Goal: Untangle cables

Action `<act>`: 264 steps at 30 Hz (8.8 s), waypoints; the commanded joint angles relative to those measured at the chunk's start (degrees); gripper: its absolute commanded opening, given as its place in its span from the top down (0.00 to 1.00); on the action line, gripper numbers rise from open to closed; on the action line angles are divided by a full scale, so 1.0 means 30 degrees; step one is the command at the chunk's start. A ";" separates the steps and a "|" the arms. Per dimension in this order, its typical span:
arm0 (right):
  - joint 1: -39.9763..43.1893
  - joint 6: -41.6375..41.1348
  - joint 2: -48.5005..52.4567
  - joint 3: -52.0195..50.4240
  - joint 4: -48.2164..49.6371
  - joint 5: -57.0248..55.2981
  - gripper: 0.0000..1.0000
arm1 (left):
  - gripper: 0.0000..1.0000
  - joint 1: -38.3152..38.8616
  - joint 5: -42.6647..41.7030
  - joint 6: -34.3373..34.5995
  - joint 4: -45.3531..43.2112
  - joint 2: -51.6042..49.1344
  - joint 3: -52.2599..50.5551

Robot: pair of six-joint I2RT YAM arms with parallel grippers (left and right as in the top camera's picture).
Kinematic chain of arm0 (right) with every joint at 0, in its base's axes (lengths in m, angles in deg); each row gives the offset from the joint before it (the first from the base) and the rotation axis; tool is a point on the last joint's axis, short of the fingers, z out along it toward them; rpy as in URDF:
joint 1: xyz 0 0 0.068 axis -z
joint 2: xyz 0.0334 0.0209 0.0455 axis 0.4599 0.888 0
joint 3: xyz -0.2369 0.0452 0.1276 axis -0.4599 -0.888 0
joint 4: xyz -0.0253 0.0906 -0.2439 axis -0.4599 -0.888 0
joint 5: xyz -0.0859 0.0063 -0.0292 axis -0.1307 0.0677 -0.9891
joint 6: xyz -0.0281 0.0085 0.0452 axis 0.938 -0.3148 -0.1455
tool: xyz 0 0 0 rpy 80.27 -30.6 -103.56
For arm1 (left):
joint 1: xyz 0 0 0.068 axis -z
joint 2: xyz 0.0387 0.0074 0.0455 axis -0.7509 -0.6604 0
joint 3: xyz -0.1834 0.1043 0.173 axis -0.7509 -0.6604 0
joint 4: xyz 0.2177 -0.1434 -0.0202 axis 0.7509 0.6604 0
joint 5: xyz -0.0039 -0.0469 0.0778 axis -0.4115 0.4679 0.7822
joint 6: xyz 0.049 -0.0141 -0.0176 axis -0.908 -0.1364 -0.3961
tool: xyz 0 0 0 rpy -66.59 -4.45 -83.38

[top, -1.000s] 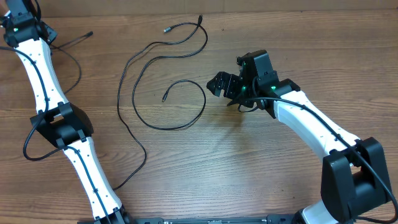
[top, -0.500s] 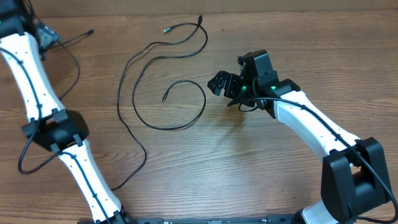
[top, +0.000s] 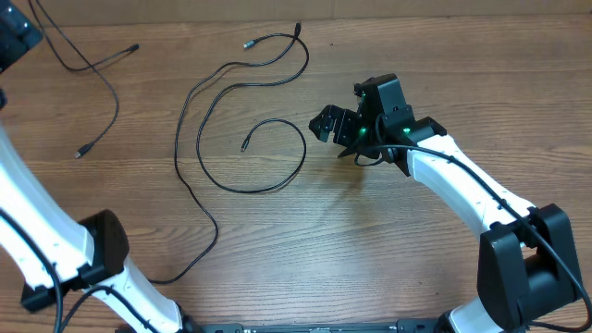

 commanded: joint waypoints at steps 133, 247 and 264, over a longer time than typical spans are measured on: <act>-0.0102 0.0095 -0.0408 -0.0036 -0.0102 -0.0197 0.00 | 0.96 0.2215 -0.1749 -0.7752 -1.0105 0.7643 -1.6283; -0.0102 0.0080 -0.0408 -0.0036 0.0634 -0.0197 0.00 | 0.00 -0.4845 -1.1737 -0.8816 -0.1246 1.0528 -1.7850; -0.0087 0.1107 -0.0415 -0.0036 0.1909 -0.0219 0.00 | 0.00 -0.4889 -1.1810 -1.0448 0.0444 1.7806 -1.9147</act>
